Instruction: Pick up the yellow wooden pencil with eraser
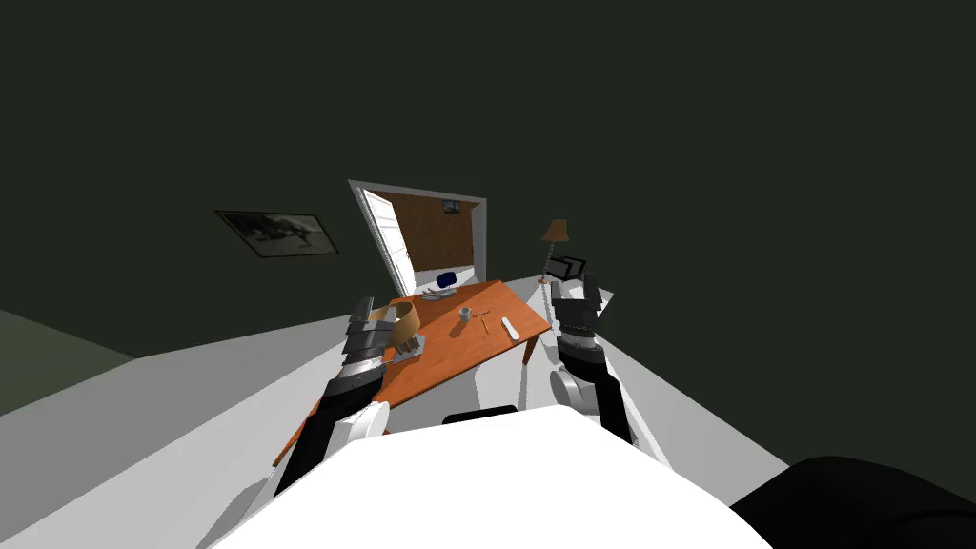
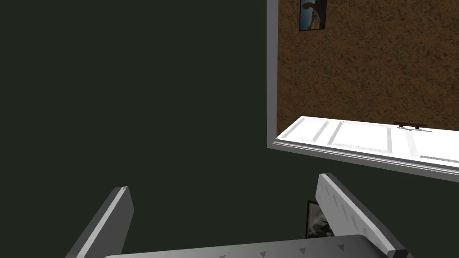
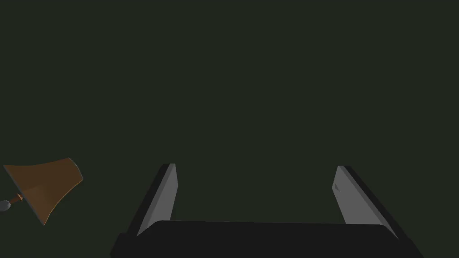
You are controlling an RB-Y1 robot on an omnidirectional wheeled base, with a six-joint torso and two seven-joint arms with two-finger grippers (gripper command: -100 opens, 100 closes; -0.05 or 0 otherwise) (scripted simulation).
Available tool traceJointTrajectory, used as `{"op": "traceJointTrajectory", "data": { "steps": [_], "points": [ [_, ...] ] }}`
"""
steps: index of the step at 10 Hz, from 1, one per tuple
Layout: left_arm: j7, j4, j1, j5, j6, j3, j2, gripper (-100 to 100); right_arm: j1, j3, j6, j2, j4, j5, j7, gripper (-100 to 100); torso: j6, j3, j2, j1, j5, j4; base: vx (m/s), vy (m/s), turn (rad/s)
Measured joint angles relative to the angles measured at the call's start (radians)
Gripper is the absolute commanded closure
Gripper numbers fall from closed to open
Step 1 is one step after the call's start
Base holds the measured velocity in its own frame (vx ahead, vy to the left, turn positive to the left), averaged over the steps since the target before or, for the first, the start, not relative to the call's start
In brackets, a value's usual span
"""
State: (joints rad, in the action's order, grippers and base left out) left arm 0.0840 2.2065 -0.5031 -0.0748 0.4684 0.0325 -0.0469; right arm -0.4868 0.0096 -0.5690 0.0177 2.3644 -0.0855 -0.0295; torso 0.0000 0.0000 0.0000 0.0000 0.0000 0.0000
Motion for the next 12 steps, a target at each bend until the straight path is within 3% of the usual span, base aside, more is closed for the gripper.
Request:
{"op": "traceJointTrajectory", "data": {
  "steps": [3, 5, 7, 12],
  "points": [
    [0.043, -0.045, -0.016, -0.016, -0.048, 0.02, -0.034, -100, 0.0, 0.0, 0.0, 0.0, 0.0, 0.0, 0.0, 0, 0.001, 0.001, 0.002, -0.004, -0.001, 0.0, -0.023, -0.07, -0.283],
    [0.084, -0.07, -0.028, -0.033, -0.108, 0.038, -0.059, -100, 0.0, 0.0, 0.0, 0.0, 0.0, 0.0, 0.0, 0, 0.0, 0.001, 0.001, -0.005, -0.001, 0.0, 0.0, -0.084, -0.317],
    [0.139, -0.133, -0.029, -0.051, -0.162, 0.057, -0.079, -100, 0.0, 0.0, 0.0, 0.0, 0.0, 0.0, 0.0, 0, 0.0, 0.0, 0.0, -0.005, -0.001, 0.0, 0.009, -0.064, -0.217],
    [0.203, -0.197, -0.044, -0.095, -0.269, 0.104, -0.131, -100, 0.0, 0.0, 0.0, 0.0, 0.0, 0.0, 0.0, 0, 0.0, 0.0, 0.0, -0.002, -0.001, 0.0, 0.011, -0.046, -0.204]
  ]
}}
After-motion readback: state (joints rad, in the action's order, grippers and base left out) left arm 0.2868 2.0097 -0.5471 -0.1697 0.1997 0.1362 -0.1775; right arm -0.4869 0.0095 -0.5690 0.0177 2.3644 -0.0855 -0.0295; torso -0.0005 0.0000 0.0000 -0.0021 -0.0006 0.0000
